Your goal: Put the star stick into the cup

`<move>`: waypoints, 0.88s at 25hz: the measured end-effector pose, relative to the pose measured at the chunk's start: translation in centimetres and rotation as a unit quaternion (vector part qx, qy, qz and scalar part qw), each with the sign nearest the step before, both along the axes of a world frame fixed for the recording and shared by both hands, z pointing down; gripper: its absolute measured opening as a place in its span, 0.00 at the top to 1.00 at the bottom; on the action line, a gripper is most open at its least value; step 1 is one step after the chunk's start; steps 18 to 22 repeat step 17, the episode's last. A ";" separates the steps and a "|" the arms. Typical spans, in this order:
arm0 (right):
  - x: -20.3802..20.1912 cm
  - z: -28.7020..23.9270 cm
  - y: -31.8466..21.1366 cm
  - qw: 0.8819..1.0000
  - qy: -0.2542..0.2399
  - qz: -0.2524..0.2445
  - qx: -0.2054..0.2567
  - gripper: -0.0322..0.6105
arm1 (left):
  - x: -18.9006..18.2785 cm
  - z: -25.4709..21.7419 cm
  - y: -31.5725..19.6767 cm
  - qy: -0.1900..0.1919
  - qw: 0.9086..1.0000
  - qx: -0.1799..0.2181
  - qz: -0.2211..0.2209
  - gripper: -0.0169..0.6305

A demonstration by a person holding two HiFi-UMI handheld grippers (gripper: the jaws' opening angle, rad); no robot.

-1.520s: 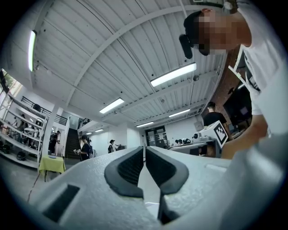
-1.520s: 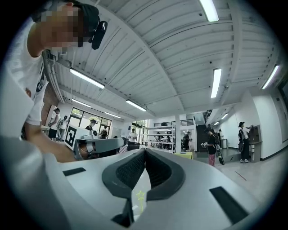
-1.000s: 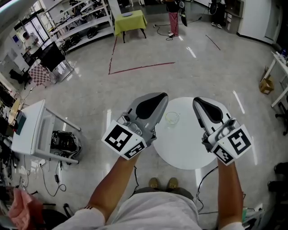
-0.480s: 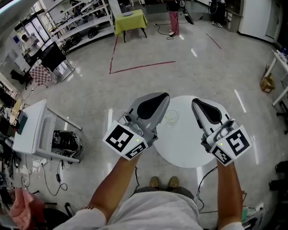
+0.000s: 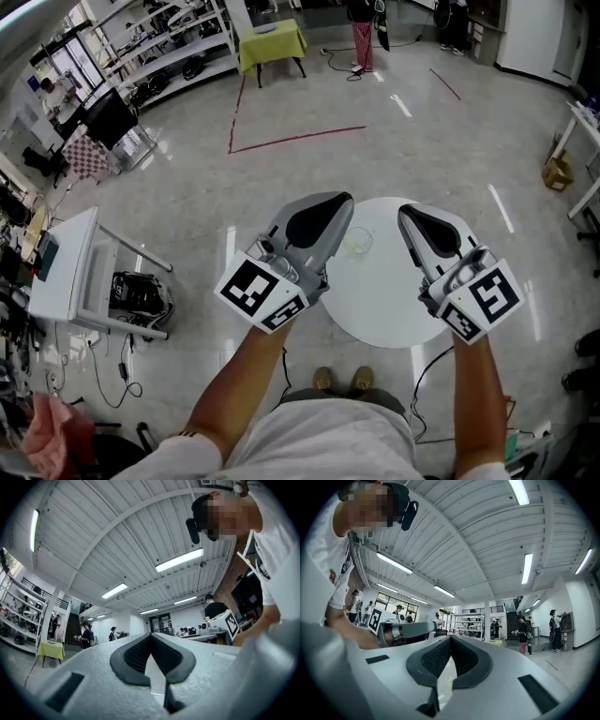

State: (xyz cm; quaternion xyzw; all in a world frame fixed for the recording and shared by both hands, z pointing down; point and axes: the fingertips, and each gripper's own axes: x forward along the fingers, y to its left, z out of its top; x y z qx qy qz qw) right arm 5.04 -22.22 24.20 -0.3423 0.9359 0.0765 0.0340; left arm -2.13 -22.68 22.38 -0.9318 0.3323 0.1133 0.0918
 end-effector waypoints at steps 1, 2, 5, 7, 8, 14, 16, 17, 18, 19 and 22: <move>-0.1 0.0 0.0 1.000 0.000 0.000 -0.001 0.93 | -0.1 0.0 0.0 0.000 1.000 0.000 0.000 0.95; -0.1 0.0 0.0 1.000 0.001 0.000 -0.001 0.93 | -0.1 0.0 0.0 -0.001 1.000 -0.001 0.000 0.95; 0.0 0.0 0.0 1.000 0.001 -0.001 -0.001 0.93 | 0.0 0.0 0.0 -0.001 1.000 -0.002 0.000 0.95; 0.1 0.0 0.0 1.000 0.001 -0.001 -0.001 0.93 | 0.1 0.1 0.0 -0.002 1.000 -0.002 0.000 0.95; 0.1 0.1 0.0 1.000 0.001 -0.001 -0.001 0.93 | 0.1 0.1 -0.1 -0.002 1.000 -0.002 -0.001 0.95; -0.2 0.5 -0.1 1.000 0.004 -0.002 -0.004 0.93 | -0.3 0.4 -0.3 -0.003 1.000 -0.004 -0.001 0.95; -0.1 0.6 0.0 1.000 0.004 -0.002 -0.004 0.93 | -0.1 0.4 -0.2 -0.004 1.000 -0.004 -0.001 0.95; 0.0 0.6 0.0 1.000 0.004 -0.002 -0.004 0.93 | 0.0 0.5 -0.2 -0.004 1.000 -0.004 -0.001 0.95; 0.0 0.6 0.0 1.000 0.004 -0.002 -0.004 0.93 | 0.0 0.5 -0.2 -0.004 1.000 -0.004 -0.001 0.95; 0.0 0.6 0.0 1.000 0.004 -0.002 -0.004 0.93 | 0.0 0.5 -0.2 -0.004 1.000 -0.004 -0.001 0.95; 0.0 0.6 0.0 1.000 0.004 -0.002 -0.004 0.93 | 0.0 0.5 -0.2 -0.004 1.000 -0.004 -0.001 0.95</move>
